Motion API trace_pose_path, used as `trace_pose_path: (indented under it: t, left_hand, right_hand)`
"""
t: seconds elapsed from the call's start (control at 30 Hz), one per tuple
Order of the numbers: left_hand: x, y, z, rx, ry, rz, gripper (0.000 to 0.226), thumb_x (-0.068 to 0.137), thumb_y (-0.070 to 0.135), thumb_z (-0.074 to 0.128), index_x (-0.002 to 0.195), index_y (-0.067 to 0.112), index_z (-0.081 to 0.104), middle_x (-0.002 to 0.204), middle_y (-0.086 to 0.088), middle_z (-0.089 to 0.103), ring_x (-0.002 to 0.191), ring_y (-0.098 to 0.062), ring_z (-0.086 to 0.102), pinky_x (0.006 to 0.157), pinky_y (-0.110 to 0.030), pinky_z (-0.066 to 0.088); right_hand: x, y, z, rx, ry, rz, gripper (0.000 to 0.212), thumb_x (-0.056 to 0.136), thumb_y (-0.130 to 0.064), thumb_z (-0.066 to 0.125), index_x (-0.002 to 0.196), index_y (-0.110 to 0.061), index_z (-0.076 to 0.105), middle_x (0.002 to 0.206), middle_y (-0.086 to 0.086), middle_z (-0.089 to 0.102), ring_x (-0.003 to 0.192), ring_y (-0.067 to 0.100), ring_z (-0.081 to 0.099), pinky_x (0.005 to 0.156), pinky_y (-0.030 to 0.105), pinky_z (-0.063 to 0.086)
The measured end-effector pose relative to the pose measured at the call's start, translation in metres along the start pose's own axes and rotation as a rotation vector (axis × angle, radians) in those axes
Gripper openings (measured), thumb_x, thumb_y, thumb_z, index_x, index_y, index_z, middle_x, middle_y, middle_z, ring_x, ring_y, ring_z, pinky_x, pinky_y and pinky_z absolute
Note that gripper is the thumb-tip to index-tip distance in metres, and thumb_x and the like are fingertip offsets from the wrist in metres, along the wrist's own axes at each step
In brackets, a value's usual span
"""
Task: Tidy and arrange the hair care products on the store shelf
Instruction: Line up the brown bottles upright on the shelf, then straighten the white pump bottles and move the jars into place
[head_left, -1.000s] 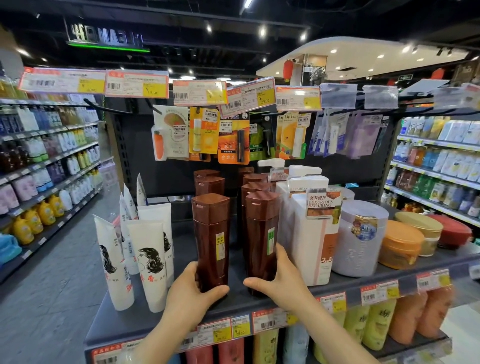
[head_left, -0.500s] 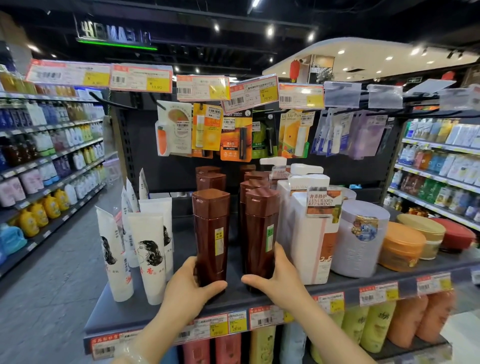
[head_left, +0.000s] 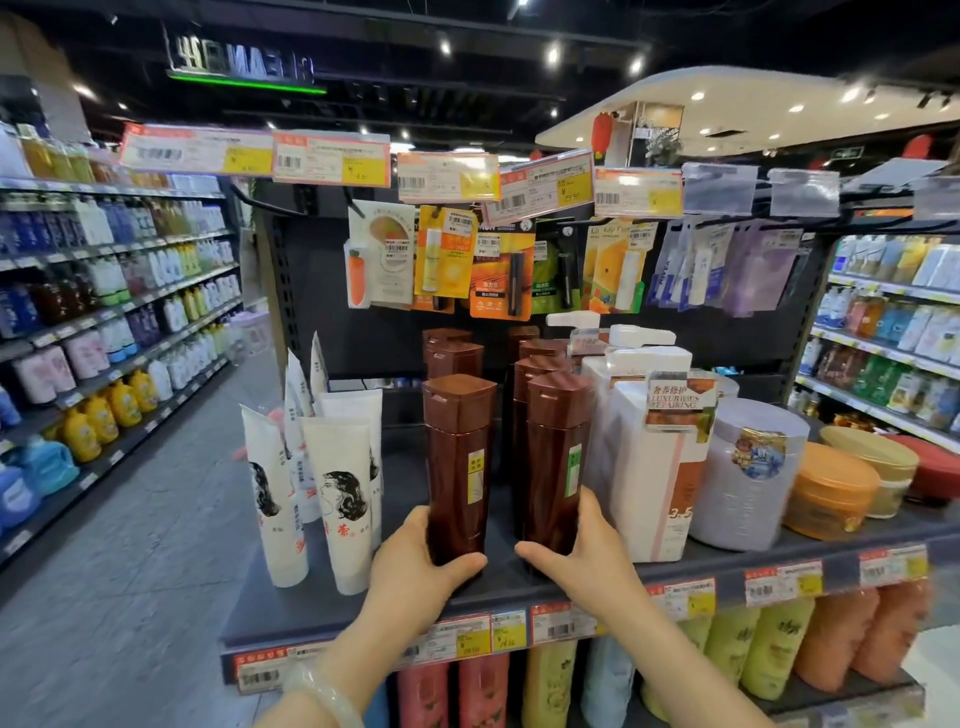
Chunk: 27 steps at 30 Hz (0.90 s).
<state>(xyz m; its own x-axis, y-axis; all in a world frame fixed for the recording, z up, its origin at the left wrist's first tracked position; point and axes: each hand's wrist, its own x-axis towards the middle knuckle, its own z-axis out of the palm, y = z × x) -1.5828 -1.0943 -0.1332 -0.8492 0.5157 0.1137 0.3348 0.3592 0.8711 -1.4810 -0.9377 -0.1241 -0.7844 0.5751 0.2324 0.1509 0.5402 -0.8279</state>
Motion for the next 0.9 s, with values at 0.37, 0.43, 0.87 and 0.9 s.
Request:
trace_pose_path:
  t: [0.37, 0.43, 0.87, 0.9]
  left_hand:
    - [-0.006, 0.004, 0.0, 0.0, 0.051, 0.08, 0.062, 0.064, 0.029, 0.081, 0.113, 0.034, 0.044, 0.109, 0.017, 0.059, 0.106, -0.006, 0.057, 0.087, -0.018, 0.043]
    - [-0.009, 0.004, 0.0, 0.009, 0.108, 0.087, 0.073, 0.065, 0.029, 0.081, 0.126, 0.029, 0.041, 0.117, 0.014, 0.055, 0.116, -0.008, 0.051, 0.095, -0.021, 0.04]
    - [-0.056, 0.048, 0.074, -0.034, -0.023, 0.46, 0.067, 0.082, 0.026, 0.067, 0.133, 0.038, 0.026, 0.144, 0.014, 0.028, 0.132, 0.01, 0.022, 0.104, -0.001, 0.011]
    - [-0.053, 0.05, 0.084, 0.01, -0.071, 0.414, 0.067, 0.086, 0.025, 0.062, 0.14, 0.03, 0.022, 0.148, 0.012, 0.022, 0.135, 0.006, 0.017, 0.105, -0.003, 0.007]
  right_hand:
    - [-0.008, -0.004, 0.001, 0.042, 0.093, -0.039, 0.095, 0.07, -0.024, 0.08, 0.144, -0.016, 0.022, 0.126, -0.013, 0.031, 0.119, 0.001, 0.03, 0.103, 0.021, 0.027]
    - [-0.014, 0.003, 0.002, 0.055, 0.098, -0.026, 0.098, 0.07, -0.029, 0.08, 0.145, -0.019, 0.019, 0.133, -0.012, 0.03, 0.127, 0.005, 0.031, 0.11, 0.027, 0.028]
    - [-0.039, 0.03, -0.054, 0.049, 0.509, -0.009, 0.055, 0.078, -0.02, 0.073, 0.124, -0.02, 0.045, 0.115, -0.008, 0.044, 0.106, 0.006, 0.045, 0.09, 0.023, 0.037]
    - [-0.037, 0.033, -0.061, 0.076, 0.456, 0.04, 0.06, 0.078, -0.024, 0.073, 0.128, -0.019, 0.041, 0.119, -0.009, 0.042, 0.11, 0.005, 0.043, 0.093, 0.024, 0.037]
